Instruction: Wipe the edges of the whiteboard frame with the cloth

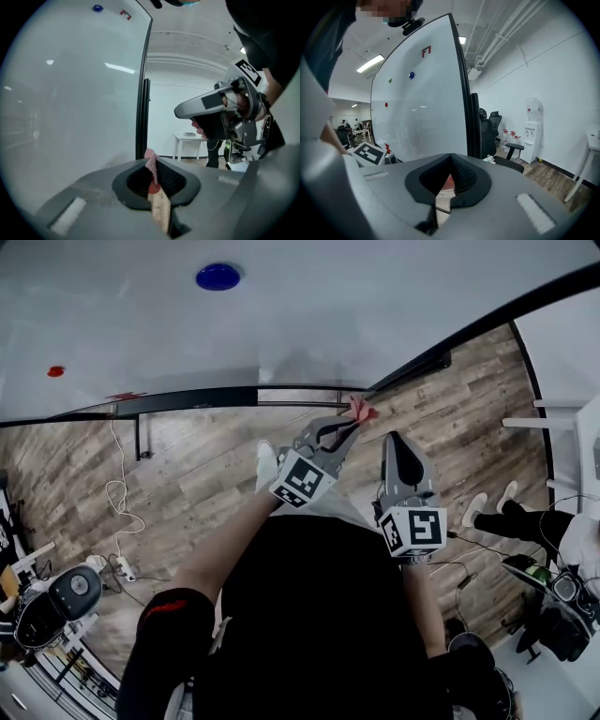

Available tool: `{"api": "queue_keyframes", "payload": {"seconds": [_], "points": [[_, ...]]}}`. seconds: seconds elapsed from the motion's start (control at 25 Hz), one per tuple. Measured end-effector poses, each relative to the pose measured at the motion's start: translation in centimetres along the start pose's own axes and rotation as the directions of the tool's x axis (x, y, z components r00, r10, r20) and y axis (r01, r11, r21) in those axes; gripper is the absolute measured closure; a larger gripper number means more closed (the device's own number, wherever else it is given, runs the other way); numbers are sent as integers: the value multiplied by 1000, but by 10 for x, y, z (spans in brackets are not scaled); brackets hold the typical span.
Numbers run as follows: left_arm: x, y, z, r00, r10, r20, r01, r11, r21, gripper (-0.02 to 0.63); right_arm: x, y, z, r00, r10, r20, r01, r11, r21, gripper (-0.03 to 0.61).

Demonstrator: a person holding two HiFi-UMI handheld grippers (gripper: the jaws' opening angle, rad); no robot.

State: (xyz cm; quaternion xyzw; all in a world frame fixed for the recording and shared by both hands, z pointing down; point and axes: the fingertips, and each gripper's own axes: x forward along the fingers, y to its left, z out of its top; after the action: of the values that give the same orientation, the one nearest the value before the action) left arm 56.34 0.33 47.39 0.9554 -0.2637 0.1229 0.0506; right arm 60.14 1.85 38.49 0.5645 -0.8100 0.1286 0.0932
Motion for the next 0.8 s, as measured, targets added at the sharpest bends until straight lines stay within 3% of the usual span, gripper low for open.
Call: {"api": "queue_keyframes", "payload": {"seconds": [0.8], "points": [[71,3,-51,992,-25,-126,22,999,-26,597,11,-14,-29,996,60,-67,-59,998,11,577]]}}
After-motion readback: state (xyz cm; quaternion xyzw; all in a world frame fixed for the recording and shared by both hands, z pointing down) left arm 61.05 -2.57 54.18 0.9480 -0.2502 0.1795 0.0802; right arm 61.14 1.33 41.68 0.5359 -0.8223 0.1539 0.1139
